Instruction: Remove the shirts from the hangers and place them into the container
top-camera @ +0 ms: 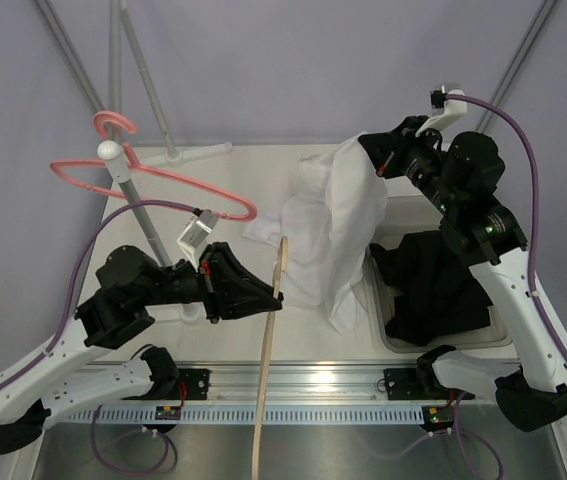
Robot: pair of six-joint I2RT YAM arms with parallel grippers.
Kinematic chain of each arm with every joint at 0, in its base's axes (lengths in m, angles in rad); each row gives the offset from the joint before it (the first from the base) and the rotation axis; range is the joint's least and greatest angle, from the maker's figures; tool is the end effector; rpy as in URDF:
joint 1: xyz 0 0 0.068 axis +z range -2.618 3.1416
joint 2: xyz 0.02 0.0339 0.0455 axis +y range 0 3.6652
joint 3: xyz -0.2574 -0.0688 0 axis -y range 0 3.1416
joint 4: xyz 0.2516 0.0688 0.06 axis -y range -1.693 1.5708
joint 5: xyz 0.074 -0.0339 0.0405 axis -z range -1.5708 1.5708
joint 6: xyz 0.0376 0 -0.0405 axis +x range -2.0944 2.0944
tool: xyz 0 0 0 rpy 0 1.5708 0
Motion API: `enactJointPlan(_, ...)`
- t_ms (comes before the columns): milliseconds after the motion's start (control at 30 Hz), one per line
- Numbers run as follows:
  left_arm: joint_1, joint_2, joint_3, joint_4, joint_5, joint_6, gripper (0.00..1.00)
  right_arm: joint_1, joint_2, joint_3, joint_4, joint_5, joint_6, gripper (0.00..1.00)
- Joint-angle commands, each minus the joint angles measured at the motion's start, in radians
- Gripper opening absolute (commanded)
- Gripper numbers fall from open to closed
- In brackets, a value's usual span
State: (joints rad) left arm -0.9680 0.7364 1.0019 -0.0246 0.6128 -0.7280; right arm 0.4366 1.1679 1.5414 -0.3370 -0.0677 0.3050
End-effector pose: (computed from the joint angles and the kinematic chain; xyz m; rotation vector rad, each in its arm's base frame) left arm 0.0718 -0.1425 0.4353 0.7903 1.4346 -1.7707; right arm 0.2190 0.1050 0.5020 -0.1581 1.5614 0.6390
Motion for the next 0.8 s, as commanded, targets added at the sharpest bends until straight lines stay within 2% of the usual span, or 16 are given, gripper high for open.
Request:
enactJointPlan(0,-0.038,-0.052,-0.097,-0.058,-0.108,0.061,0.0,0.002,-0.037,-0.099,0.096,-0.105,0.062,0.0)
enactJointPlan(67,-0.061,-0.075,-0.12,-0.083,-0.142,0.074,0.0,0.002,-0.024,-0.197,0.133,-0.142,0.072,0.0)
enactJointPlan(133,-0.08,-0.101,-0.147,-0.107,-0.176,0.094,0.0,0.002,0.097,-0.222,0.157,-0.208,0.042,0.0)
enactJointPlan(167,-0.084,-0.112,-0.148,-0.107,-0.176,0.09,0.0,0.002,0.098,-0.221,0.164,-0.231,0.031,0.0)
enactJointPlan(200,-0.089,-0.124,-0.172,-0.101,-0.188,0.079,0.0,0.004,0.183,-0.215,0.167,-0.254,0.02,0.0)
enactJointPlan(333,-0.097,-0.225,-0.23,-0.049,-0.186,0.039,0.0,0.002,0.407,-0.104,0.127,-0.253,-0.007,0.0)
enactJointPlan(500,-0.098,-0.308,-0.25,-0.119,-0.229,0.038,0.0,0.004,0.721,0.141,-0.104,-0.152,0.011,0.0)
enactJointPlan(600,-0.098,-0.325,-0.256,-0.129,-0.232,0.041,0.0,0.007,0.788,0.135,-0.142,-0.127,0.037,0.02)
enactJointPlan(633,-0.098,-0.322,-0.259,-0.124,-0.229,0.042,0.0,0.01,0.786,0.117,-0.131,-0.129,0.039,0.48)
enactJointPlan(667,-0.098,-0.318,-0.266,-0.124,-0.229,0.05,0.0,0.014,0.779,0.093,-0.099,-0.142,0.039,0.73)
enactJointPlan(700,-0.097,-0.306,-0.267,-0.12,-0.225,0.053,0.0,0.017,0.751,0.032,-0.073,-0.167,0.034,0.94)
enactJointPlan(733,-0.098,-0.296,-0.272,-0.115,-0.222,0.056,0.0,0.024,0.731,-0.007,-0.033,-0.203,0.028,0.99)
enactJointPlan(767,-0.098,-0.287,-0.281,-0.106,-0.216,0.056,0.0,0.025,0.696,-0.047,0.043,-0.287,0.034,0.99)
